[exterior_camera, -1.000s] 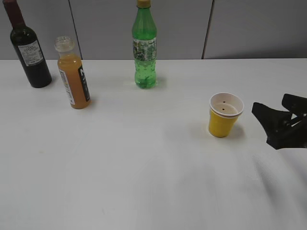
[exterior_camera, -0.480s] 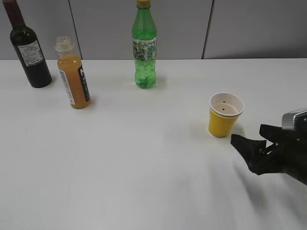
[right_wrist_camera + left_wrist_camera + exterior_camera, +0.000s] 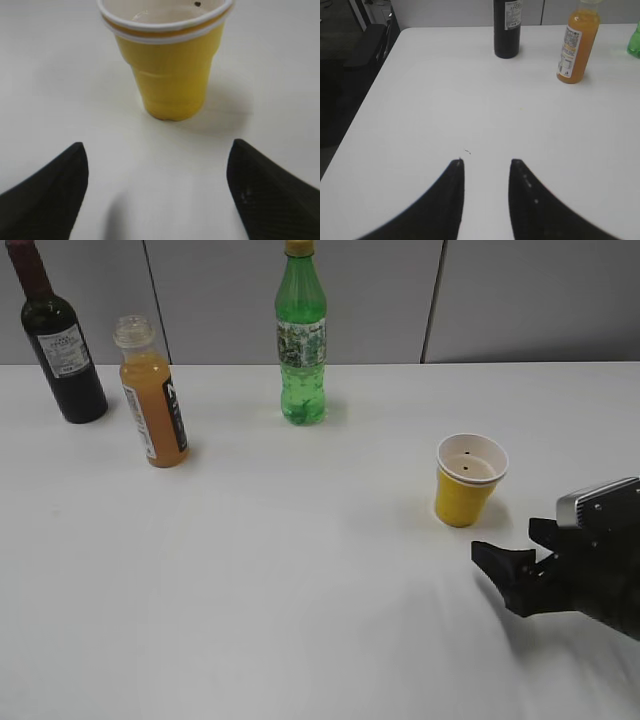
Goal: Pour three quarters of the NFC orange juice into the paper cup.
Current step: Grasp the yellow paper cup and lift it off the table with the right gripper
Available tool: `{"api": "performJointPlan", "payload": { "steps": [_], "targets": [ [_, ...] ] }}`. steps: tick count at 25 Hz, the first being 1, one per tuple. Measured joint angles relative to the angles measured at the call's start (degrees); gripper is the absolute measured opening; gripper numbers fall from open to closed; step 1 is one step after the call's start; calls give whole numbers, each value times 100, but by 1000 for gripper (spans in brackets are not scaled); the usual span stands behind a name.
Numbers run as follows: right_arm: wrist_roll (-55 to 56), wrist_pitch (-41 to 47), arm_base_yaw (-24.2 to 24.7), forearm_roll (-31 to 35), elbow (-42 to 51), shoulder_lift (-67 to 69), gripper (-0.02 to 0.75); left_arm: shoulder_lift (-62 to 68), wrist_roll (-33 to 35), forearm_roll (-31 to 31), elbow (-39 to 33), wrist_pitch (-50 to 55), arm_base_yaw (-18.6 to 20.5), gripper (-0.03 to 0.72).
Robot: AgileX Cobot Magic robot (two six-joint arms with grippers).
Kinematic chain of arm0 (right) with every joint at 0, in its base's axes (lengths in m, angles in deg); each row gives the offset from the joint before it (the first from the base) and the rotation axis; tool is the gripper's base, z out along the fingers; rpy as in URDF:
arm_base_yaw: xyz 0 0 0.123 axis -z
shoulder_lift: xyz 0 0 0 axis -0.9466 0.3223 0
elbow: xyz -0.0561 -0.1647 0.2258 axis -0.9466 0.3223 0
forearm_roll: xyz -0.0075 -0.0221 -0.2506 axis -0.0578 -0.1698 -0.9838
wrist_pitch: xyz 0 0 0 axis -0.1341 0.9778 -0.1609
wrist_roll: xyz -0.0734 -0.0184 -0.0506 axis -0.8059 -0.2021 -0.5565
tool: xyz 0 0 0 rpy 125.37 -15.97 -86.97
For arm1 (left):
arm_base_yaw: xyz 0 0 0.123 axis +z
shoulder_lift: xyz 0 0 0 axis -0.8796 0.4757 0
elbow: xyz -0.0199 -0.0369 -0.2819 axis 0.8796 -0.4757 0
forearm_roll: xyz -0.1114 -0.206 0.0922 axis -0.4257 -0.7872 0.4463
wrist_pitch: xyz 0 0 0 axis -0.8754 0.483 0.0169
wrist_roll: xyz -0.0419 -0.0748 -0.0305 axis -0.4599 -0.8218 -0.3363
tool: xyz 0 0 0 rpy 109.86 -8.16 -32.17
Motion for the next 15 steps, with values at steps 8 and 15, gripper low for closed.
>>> {"api": "performJointPlan", "payload": {
  "steps": [8,15],
  "targets": [
    [-16,-4,0,5,-445,354,685,0,0,0,0,0,0,242],
    [-19,-4,0,-38,-882,655,685,0,0,0,0,0,0,242]
  ]
}}
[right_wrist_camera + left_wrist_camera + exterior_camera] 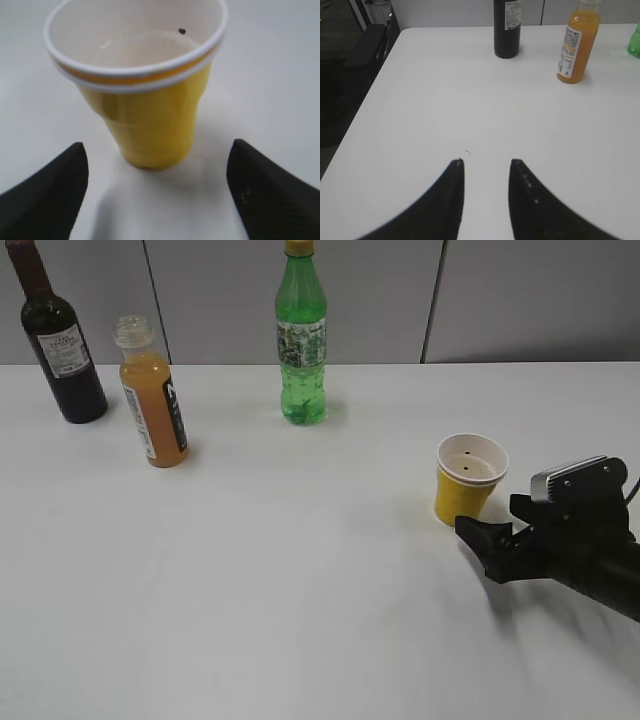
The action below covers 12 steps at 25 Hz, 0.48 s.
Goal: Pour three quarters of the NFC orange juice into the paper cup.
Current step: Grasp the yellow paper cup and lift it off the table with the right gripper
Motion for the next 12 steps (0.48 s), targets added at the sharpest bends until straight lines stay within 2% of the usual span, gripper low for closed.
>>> {"api": "performJointPlan", "payload": {
  "steps": [12],
  "targets": [
    [57,-2,0,-352,-503,36,685,0,0,0,0,0,0,242]
  ]
}}
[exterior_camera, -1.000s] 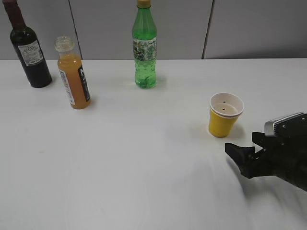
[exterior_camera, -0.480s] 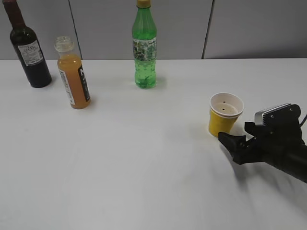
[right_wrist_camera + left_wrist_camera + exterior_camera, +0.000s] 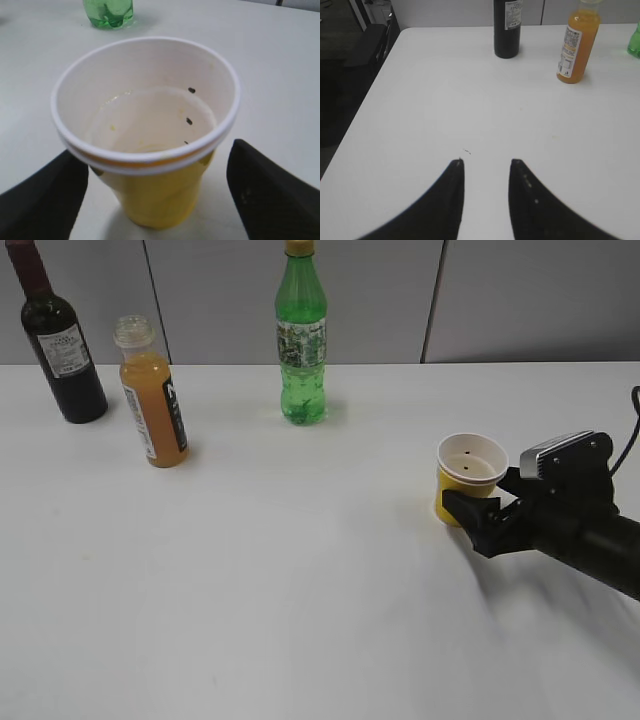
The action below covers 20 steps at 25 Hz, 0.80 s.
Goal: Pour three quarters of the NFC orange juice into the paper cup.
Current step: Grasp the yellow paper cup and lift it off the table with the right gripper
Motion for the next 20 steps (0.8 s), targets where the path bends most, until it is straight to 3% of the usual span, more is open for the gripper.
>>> {"api": "performJointPlan", "payload": {
  "steps": [20],
  "targets": [
    [196,-138,-21,-101,-516,858,685,0,0,0,0,0,0,242]
  ]
}}
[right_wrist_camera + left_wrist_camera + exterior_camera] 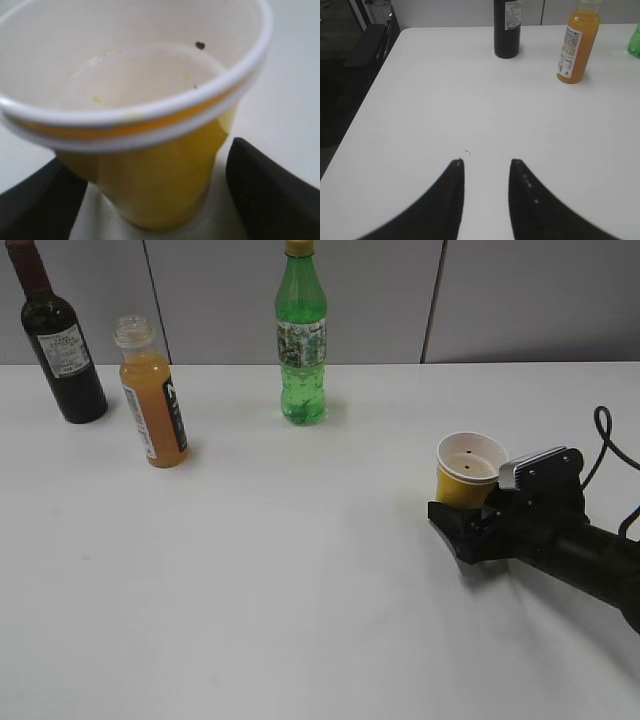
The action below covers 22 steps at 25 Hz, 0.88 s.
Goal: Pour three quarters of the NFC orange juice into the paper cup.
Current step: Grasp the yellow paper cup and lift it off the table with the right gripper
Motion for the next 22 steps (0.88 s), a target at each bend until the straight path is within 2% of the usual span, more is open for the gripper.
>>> {"api": "performJointPlan", "payload": {
  "steps": [5,9,16,19,22],
  "targets": [
    [0,-46,-295,115,-160,126,685,0,0,0,0,0,0,242],
    [-5,-135,-618,627,-253,245,685,0,0,0,0,0,0,242],
    [-29,-387,-710,913,-283,408,681,0,-5,0,0,0,0,242],
    [-35,-392,-710,966,-283,412,651,0,-5,0,0,0,0,242],
    [-35,-392,-710,1033,-290,420,585,0,-5,0,0,0,0,242]
  ]
}}
